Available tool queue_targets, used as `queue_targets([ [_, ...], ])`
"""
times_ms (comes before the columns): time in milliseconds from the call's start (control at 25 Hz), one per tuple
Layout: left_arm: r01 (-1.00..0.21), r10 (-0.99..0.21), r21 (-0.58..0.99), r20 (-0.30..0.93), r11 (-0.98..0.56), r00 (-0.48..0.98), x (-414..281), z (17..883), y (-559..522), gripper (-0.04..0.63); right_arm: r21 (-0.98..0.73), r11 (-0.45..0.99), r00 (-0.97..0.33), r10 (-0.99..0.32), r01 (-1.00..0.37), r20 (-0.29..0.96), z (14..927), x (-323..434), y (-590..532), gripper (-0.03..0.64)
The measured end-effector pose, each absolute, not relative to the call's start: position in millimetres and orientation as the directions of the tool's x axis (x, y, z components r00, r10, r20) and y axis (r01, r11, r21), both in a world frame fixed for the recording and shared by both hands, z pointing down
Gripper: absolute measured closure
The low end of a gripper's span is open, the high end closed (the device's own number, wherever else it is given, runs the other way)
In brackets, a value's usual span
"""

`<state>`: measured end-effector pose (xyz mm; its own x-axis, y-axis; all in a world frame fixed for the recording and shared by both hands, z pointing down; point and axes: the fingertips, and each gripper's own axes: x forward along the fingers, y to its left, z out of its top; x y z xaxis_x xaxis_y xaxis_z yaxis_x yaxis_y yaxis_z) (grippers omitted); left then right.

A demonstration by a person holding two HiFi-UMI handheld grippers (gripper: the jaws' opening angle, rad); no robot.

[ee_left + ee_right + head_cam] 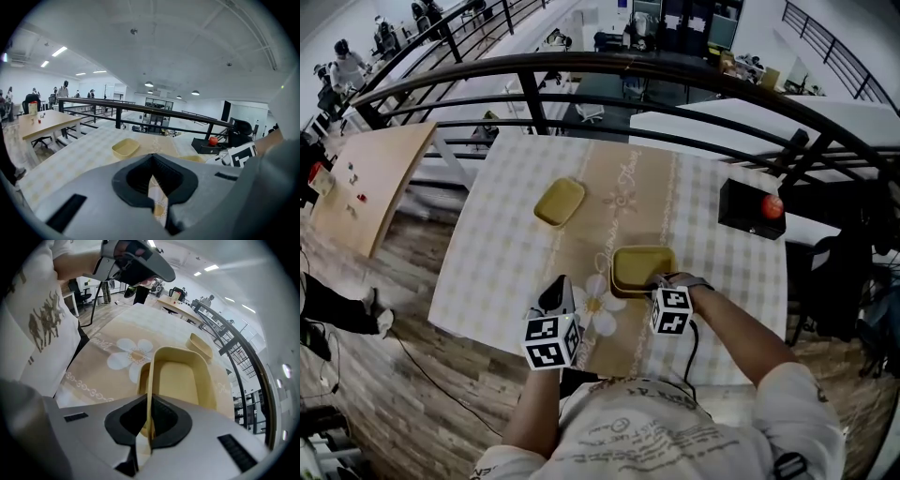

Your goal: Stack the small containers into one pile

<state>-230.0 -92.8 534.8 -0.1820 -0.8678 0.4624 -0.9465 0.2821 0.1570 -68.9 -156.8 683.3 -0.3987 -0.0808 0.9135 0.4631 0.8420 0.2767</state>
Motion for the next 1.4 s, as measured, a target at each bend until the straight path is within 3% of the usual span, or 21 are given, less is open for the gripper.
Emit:
queue_targets([
  [1160, -0.943, -0.852, 0.145, 0.486, 0.300, -0.197, -238, 541, -83, 0.589, 0.179, 0.843, -0.323, -0.007, 0.507, 0.946, 714, -64, -143, 0.607],
  [1400, -0.944, -0.849, 0.148, 0.493, 0.296, -0.189, -238, 544, -86, 0.589, 0.106, 0.870, -0.315, 0.059, 0.481, 0.947, 711, -64, -138, 0.485],
])
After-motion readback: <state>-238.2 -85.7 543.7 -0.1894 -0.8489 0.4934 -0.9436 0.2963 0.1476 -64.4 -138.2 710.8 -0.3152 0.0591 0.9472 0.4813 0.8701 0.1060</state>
